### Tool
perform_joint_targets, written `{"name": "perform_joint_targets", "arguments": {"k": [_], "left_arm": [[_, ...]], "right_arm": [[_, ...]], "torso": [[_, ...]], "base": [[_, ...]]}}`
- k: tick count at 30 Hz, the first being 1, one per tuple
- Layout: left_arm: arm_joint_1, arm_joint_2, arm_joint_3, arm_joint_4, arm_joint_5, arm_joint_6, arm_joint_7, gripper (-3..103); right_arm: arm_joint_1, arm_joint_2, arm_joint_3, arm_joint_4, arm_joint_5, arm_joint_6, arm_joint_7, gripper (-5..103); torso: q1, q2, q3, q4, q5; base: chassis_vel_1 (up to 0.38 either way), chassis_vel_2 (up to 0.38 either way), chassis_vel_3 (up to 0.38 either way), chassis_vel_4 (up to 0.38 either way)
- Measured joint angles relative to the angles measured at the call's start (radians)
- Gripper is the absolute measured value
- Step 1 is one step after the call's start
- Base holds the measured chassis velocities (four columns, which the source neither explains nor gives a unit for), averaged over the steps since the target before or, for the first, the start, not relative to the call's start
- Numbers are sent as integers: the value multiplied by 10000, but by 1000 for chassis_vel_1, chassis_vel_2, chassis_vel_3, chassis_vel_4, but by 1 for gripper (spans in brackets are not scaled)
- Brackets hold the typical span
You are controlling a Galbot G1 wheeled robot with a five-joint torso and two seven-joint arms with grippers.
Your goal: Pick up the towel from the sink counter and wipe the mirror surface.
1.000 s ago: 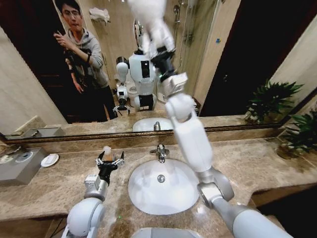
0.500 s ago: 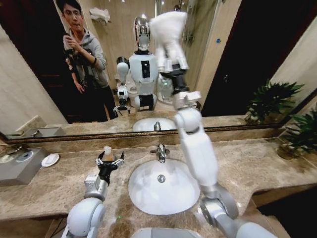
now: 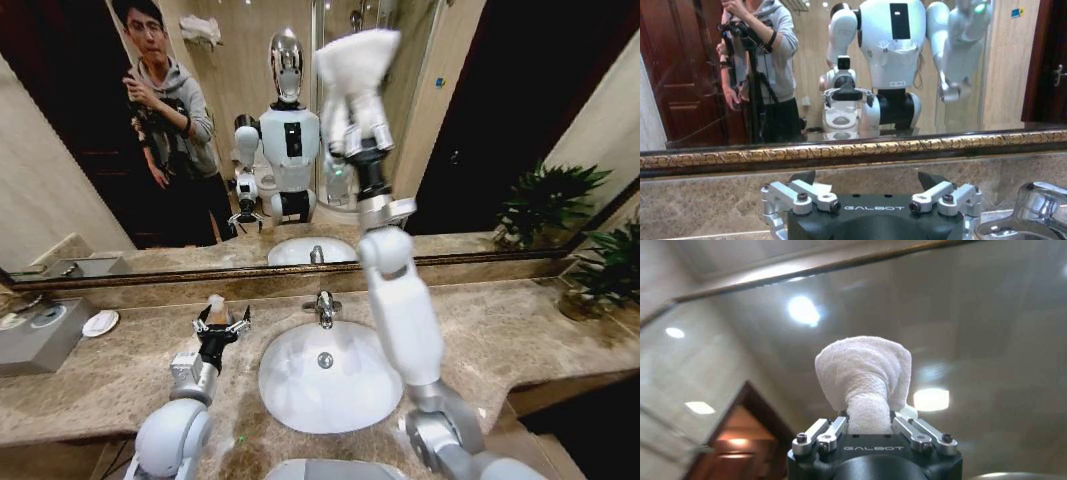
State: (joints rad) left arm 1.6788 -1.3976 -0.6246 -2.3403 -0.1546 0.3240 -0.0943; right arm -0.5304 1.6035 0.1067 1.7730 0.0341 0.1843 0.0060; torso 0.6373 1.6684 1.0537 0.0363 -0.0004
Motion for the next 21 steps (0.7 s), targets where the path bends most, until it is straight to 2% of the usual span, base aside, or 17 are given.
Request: {"name": "perform_joint_targets", "arguments": {"k": [4, 14, 21], "left_arm": [[0, 1, 0, 0, 0, 0, 0, 100], [0, 0, 0, 0, 0, 0, 0, 100], [0, 0, 1, 0, 0, 0, 0, 100]], "right_arm": [[-43, 7, -237, -22, 22, 15, -46, 22], [-308, -665, 722, 1022, 515, -79, 272, 22], [-310, -642, 686, 1355, 594, -151, 336, 22]], "torso": [[0, 0, 0, -4, 1], [1, 0, 0, -7, 8], [0, 0, 0, -5, 7]], "base": [[0, 0, 0, 0], [0, 0, 0, 0], [34, 27, -27, -26]]}}
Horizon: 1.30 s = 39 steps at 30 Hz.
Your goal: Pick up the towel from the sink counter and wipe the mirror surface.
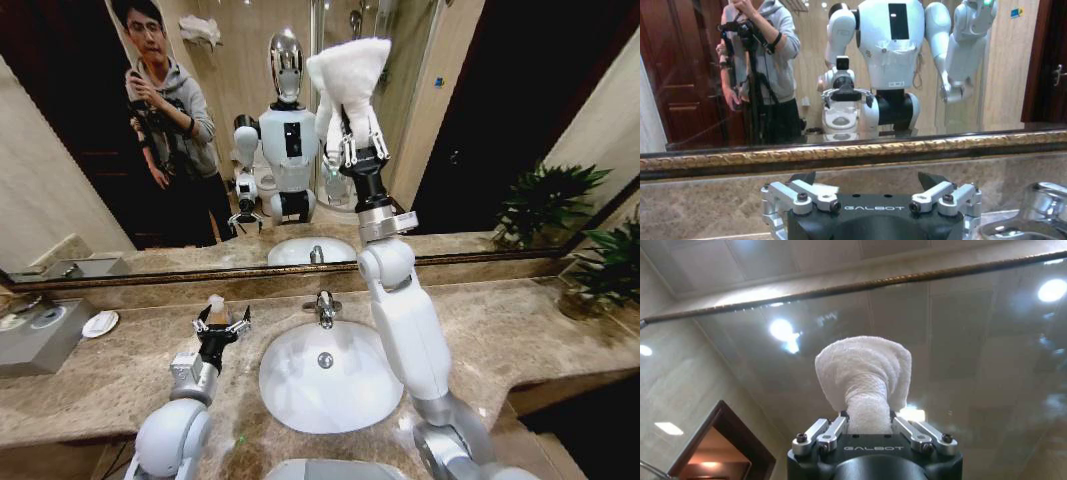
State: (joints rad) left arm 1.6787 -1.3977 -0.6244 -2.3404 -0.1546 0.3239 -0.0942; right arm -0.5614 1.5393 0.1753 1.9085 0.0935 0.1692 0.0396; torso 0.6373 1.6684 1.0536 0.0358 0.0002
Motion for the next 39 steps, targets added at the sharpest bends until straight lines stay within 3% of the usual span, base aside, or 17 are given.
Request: {"name": "perform_joint_targets", "arguments": {"k": [8, 11, 12, 19, 29, 39], "left_arm": [[1, 0, -1, 0, 0, 0, 0, 100], [-2, 2, -1, 0, 0, 0, 0, 100], [0, 2, -4, 0, 0, 0, -1, 100], [1, 0, -1, 0, 0, 0, -2, 100], [0, 1, -1, 0, 0, 0, 0, 100], [0, 1, -1, 0, 0, 0, 0, 100]], "right_arm": [[302, 104, -101, -123, 127, -75, 31, 22], [507, 215, -129, -173, 235, -179, 136, 22], [749, 331, -98, -228, 268, -305, 277, 22], [2886, 602, 391, -541, 469, -1085, 926, 22], [5217, 684, -109, -2654, 207, -1463, 775, 22], [5729, 701, -314, -3172, -198, -1685, 745, 22]], "torso": [[1, 0, 1, 1, 6], [2, 0, 1, 1, -10], [3, -1, 2, 11, -10], [-4, 1, -1, -4, 5], [3, -1, 2, 5, -6], [1, -1, 1, -2, -1]], "base": [[166, 174, -164, -151], [161, 199, -183, -165], [135, 190, -48, -163], [48, 10, -12, -42], [-25, -45, 17, 28], [7, 11, -1, -2]]}}
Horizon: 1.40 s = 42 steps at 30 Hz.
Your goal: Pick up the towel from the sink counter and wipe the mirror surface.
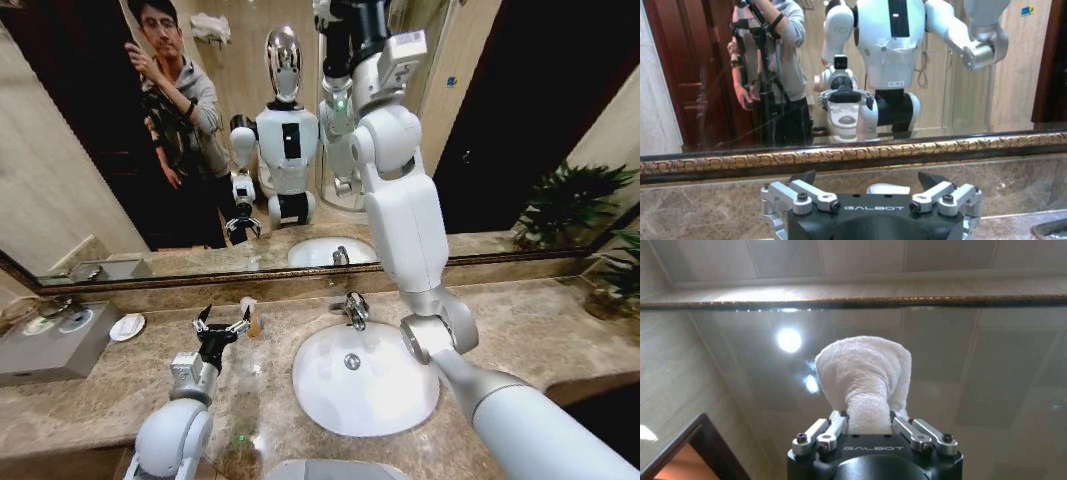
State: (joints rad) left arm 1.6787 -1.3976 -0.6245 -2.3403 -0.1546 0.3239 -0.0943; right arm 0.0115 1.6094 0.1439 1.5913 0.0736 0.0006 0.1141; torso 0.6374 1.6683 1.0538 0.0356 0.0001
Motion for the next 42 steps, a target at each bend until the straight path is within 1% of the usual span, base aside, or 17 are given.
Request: {"name": "perform_joint_targets", "arguments": {"k": [6, 11, 17, 18, 19, 24, 25, 26, 27, 28, 30, 32, 34, 37, 39, 40, 42], "left_arm": [[0, -1, 0, 0, 0, 0, 0, 100], [0, -1, 0, 0, 0, 0, 0, 100], [0, -1, 0, 0, 0, 0, 0, 100], [-1, 1, -1, 0, 0, 0, -1, 100], [-1, 2, -2, 0, 0, 0, 0, 100], [-1, 1, -2, 0, 0, 0, -2, 100], [1, -1, -2, 0, 0, 0, -2, 100], [1, -2, 1, 0, 0, 0, -2, 100], [1, -2, 1, 0, 0, 0, -2, 100], [0, -2, 1, 0, 0, 0, -1, 100], [0, -3, 1, 0, 0, 0, -1, 100], [-2, -1, 1, 0, 0, 0, 0, 100], [-2, -1, 1, 0, 0, 0, -1, 100], [-1, -1, 0, 0, 0, 0, -1, 100], [0, -1, 0, 0, 0, 0, -1, 100], [0, 0, 0, 0, 0, 0, -1, 100], [1, 0, 0, 0, 0, 0, -1, 100]], "right_arm": [[-298, -4, -127, 206, 14, -10, -35, 22], [-562, -6, -268, 341, 35, 23, -67, 22], [-720, -9, -482, 424, 341, 313, -92, 22], [-808, -7, -580, 492, 375, 342, -102, 22], [-891, -4, -618, 514, 328, 372, -104, 22], [-935, -2, -389, 360, -29, 518, 64, 22], [-895, -4, -35, 267, -347, 555, 303, 22], [-976, -12, 316, 383, -648, 394, 525, 22], [-976, -12, 316, 383, -648, 394, 525, 22], [-1100, -17, 457, 536, -736, 280, 591, 22], [-1209, -17, 478, 636, -760, 215, 612, 22], [-1415, -17, 335, 735, -768, 205, 609, 22], [-1557, -16, 162, 764, -739, 209, 555, 22], [-2119, -14, -564, 803, -603, 393, 94, 22], [-2286, -13, -758, 820, -569, 471, -32, 22], [-2587, -14, -1156, 848, -508, 614, -256, 22], [-3020, -13, -1645, 894, -482, 800, -468, 22]], "torso": [[-2, 0, -1, 0, 1], [-2, 0, -1, 3, -2], [-2, 1, -3, 0, 0], [-1, 1, -3, 6, -6], [-1, 1, -3, 11, -11], [-3, 1, -3, 13, -11], [-6, 4, -4, 6, -1], [-2, 2, 0, -3, 4], [-2, 2, 0, -3, 4], [0, 2, 0, -8, 6], [1, 2, 0, -8, 7], [3, 0, 0, -5, 0], [3, 1, -1, -3, 1], [-3, 2, -3, 1, -1], [-3, 3, -3, 4, -2], [-3, 2, -3, 5, -2], [-2, 1, -1, 11, -6]], "base": [[8, 5, -12, -6], [98, 126, -102, -103], [170, 193, -174, -197], [124, 163, -164, -141], [116, 107, -103, -141], [85, 39, -5, -52], [5, -44, -3, 54], [-63, -58, 1, 33], [-63, -58, 1, 33], [-67, -45, 20, 4], [-67, -12, 25, 4], [0, 0, 0, 0], [0, 0, 0, 0], [0, 0, 0, 0], [0, 0, 0, 0], [0, 0, 0, 0], [0, 0, 0, 0]]}}
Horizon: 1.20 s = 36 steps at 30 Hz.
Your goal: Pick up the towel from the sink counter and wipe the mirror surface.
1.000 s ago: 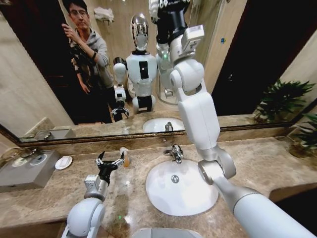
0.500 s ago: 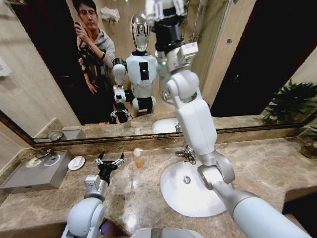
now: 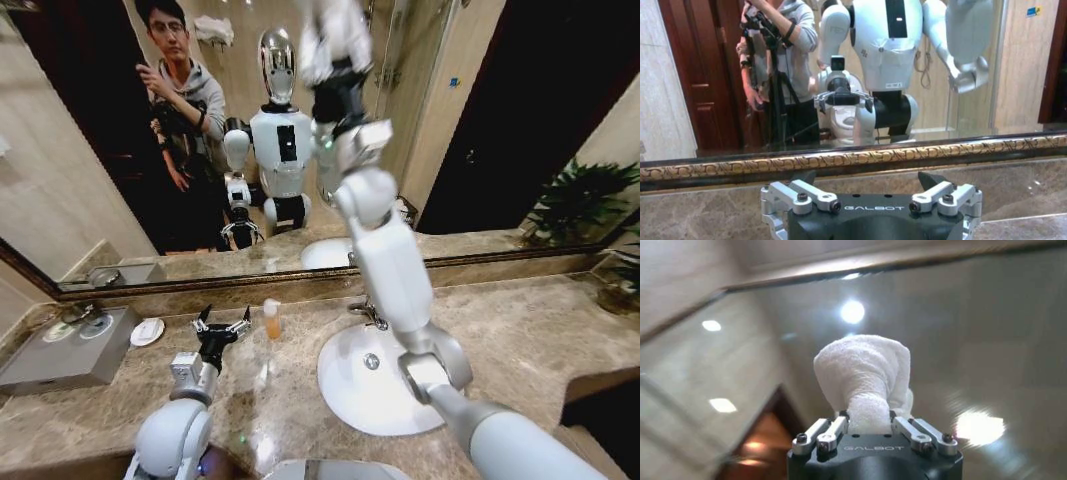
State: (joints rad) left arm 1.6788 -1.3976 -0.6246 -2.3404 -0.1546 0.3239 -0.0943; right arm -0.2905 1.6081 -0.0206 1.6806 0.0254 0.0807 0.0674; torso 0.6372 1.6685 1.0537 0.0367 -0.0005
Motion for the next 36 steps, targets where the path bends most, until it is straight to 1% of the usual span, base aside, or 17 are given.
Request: {"name": "perform_joint_targets", "arguments": {"k": [3, 6, 9, 12, 13, 15, 16, 19, 21, 24, 25, 27, 28, 31, 32, 35, 36], "left_arm": [[0, 0, 0, 0, 0, 0, 0, 100], [-1, 1, 0, 0, 0, 0, 0, 100], [-1, 1, 0, 0, 0, 0, 0, 100], [0, 1, 0, 0, 0, 0, 0, 100], [0, 1, 0, 0, 0, 0, 0, 100], [0, 0, 0, 0, 0, 0, 0, 100], [0, 0, 0, 0, 0, 0, 0, 100], [-1, 1, 0, 0, 0, 0, 0, 100], [-1, 1, 0, 0, 0, 0, 0, 100], [-1, 0, 0, 0, 0, 0, 0, 100], [-1, 0, 0, 0, 0, 0, 0, 100], [-1, 1, 0, 0, 0, 0, 0, 100], [-1, 1, 0, 0, 0, 0, 0, 100], [0, 1, 0, 0, 0, 0, 0, 100], [0, 1, 0, 0, 0, 0, 0, 100], [-1, 1, 0, 0, 0, 0, 0, 100], [-1, 1, 0, 0, 0, 0, 0, 100]], "right_arm": [[-443, -1, -207, 144, -33, 187, -74, 22], [-857, -1, -105, 440, -95, 281, -73, 22], [-1223, -2, 355, 885, -99, 303, 40, 22], [-1553, 0, 1027, 1416, -67, 322, 157, 22], [-1553, 0, 1027, 1416, -67, 322, 157, 22], [-1859, -3, 1856, 1933, 15, 343, 216, 22], [-1859, -3, 1856, 1933, 15, 343, 216, 22], [-2176, -118, 2598, 2313, 70, 463, 239, 22], [-2301, -157, 2690, 2374, 80, 531, 232, 22], [-2871, -129, 2353, 2373, 57, 903, -50, 22], [-2871, -129, 2353, 2373, 57, 903, -50, 22], [-3233, -28, 1900, 2184, -54, 1151, -353, 22], [-3233, -28, 1900, 2184, -54, 1151, -353, 22], [-3530, -7, 1335, 1893, -233, 1397, -673, 22], [-3530, -7, 1335, 1893, -233, 1397, -673, 22], [-3758, -5, 330, 1465, -400, 1599, -948, 22], [-3758, -5, 330, 1465, -400, 1599, -948, 22]], "torso": [[4, -2, 2, 1, -2], [6, -3, 3, -1, -2], [6, -3, 3, -10, 3], [4, -2, 1, -8, 5], [4, -2, 1, -8, 5], [3, -2, 1, -11, 8], [3, -2, 1, -11, 8], [2, -2, 0, -10, 7], [2, -2, 0, -13, 8], [2, -2, 0, -8, 5], [2, -2, 0, -8, 5], [1, -2, 0, -3, 1], [1, -2, 0, -3, 1], [1, -2, 0, -6, 2], [1, -2, 0, -6, 2], [1, -1, -1, -7, 2], [1, -1, -1, -7, 2]], "base": [[0, 0, 0, 0], [0, 0, 0, 0], [0, 0, 0, 0], [0, 0, 0, 0], [0, 0, 0, 0], [0, 0, 0, 0], [0, 0, 0, 0], [0, 0, 0, 0], [0, 0, 0, 0], [0, 0, 0, 0], [0, 0, 0, 0], [0, 0, 0, 0], [0, 0, 0, 0], [0, 0, 0, 0], [0, 0, 0, 0], [0, 0, 0, 0], [0, 0, 0, 0]]}}
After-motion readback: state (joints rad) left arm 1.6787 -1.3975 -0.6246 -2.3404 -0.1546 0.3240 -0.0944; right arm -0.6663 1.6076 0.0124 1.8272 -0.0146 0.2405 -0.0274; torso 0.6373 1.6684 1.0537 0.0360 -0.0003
